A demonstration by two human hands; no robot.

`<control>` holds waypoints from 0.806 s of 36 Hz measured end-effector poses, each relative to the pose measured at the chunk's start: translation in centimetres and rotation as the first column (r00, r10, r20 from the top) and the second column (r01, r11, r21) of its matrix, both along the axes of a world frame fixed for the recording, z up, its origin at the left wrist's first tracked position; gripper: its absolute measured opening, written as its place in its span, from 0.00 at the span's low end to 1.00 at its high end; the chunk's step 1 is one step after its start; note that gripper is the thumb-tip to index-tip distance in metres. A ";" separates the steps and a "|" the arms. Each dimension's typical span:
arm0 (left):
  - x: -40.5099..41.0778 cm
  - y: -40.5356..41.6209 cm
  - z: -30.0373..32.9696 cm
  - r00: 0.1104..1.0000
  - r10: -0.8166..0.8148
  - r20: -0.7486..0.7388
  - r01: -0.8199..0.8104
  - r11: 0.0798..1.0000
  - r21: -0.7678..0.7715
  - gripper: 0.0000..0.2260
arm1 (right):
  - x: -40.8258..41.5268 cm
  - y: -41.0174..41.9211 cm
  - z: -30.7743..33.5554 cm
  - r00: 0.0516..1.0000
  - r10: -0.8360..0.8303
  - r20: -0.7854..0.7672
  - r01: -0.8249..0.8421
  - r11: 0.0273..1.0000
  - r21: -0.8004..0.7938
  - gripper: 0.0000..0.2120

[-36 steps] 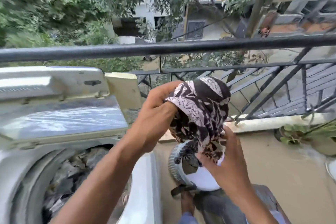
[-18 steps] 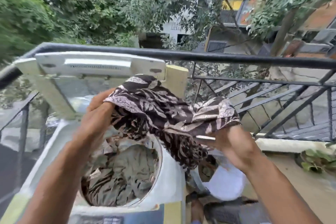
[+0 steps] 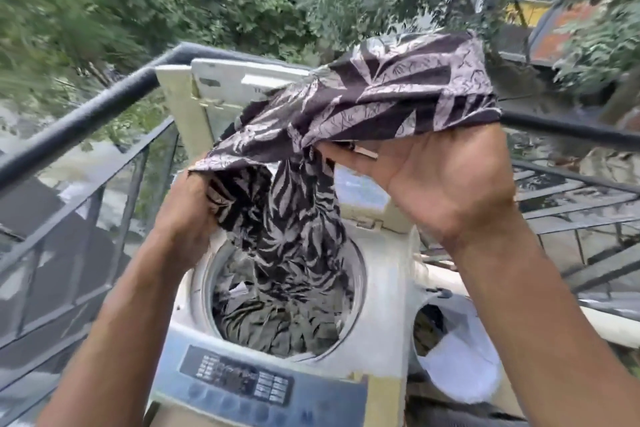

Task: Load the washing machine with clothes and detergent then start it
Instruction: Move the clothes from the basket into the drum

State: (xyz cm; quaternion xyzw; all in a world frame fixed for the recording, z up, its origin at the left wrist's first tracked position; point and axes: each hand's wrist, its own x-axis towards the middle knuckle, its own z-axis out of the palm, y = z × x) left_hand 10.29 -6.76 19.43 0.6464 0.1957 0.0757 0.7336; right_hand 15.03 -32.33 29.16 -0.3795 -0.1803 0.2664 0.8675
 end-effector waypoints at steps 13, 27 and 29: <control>2.3 3.4 -7.1 0.976 0.046 -0.212 -0.022 0.993 0.118 0.12 | 2.1 3.5 -7.7 0.960 -0.270 -0.073 0.219 0.888 -0.404 0.21; 2.2 3.8 -16.5 0.885 0.004 -0.466 0.371 0.598 0.710 0.19 | 3.5 3.7 -23.6 0.929 -0.006 0.370 0.370 0.008 -0.929 0.27; 2.2 3.5 -18.1 0.843 -0.092 -0.530 0.482 0.565 0.669 0.19 | 2.7 4.4 -25.0 0.914 0.139 0.382 0.388 -0.014 -0.922 0.24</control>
